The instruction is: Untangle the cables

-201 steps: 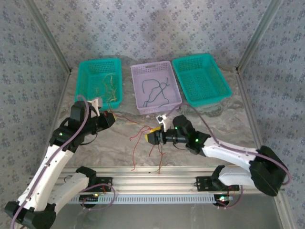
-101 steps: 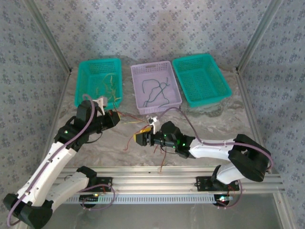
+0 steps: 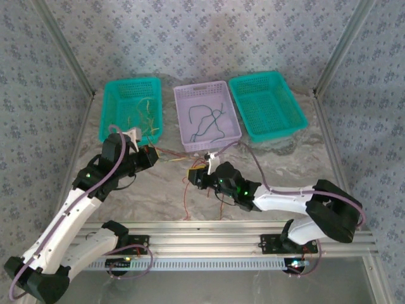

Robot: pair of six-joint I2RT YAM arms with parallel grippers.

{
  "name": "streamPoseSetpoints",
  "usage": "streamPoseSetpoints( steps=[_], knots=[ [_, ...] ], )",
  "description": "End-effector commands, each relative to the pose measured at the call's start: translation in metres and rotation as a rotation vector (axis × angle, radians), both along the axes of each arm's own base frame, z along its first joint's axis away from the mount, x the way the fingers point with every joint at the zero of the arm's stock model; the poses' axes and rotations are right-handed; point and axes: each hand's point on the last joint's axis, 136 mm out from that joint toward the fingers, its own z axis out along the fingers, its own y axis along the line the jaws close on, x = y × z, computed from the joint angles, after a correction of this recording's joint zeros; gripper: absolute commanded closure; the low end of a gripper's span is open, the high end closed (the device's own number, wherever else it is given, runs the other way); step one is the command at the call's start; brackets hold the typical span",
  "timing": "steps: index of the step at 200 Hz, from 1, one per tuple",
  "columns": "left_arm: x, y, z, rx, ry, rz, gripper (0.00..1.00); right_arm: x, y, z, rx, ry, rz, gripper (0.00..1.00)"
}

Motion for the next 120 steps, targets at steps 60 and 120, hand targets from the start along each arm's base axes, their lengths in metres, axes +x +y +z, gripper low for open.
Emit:
streamPoseSetpoints(
  steps=[60, 120],
  knots=[
    [-0.009, 0.030, 0.028, 0.133, -0.083, 0.055, 1.00, 0.004, -0.089, -0.006, -0.099, 0.003, -0.163, 1.00],
    [-0.007, 0.051, 0.026, 0.264, -0.068, 0.082, 1.00, 0.005, -0.206, -0.008, -0.143, 0.101, -0.412, 1.00]
  ],
)
